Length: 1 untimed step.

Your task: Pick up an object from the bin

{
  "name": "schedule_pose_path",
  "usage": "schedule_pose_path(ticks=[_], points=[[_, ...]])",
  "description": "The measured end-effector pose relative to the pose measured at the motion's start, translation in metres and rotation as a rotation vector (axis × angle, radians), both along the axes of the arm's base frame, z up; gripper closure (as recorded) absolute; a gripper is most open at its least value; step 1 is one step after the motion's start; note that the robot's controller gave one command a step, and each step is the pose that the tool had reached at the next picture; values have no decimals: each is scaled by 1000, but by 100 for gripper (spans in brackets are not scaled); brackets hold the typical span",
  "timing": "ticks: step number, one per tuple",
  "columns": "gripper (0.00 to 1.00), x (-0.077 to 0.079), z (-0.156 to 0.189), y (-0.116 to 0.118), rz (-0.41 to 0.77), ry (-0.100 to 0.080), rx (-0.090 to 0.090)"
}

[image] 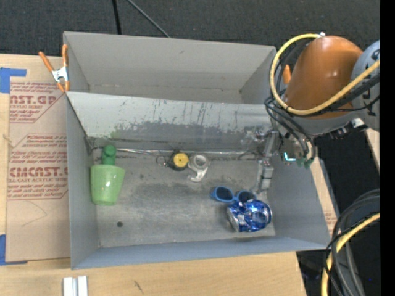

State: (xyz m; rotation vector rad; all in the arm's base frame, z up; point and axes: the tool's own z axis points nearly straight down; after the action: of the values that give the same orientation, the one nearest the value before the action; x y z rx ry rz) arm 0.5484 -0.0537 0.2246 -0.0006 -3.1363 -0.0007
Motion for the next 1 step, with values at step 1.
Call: schedule_pose_path(ticks=[1], points=[[0, -35, -158, -16, -390, 0, -1]])
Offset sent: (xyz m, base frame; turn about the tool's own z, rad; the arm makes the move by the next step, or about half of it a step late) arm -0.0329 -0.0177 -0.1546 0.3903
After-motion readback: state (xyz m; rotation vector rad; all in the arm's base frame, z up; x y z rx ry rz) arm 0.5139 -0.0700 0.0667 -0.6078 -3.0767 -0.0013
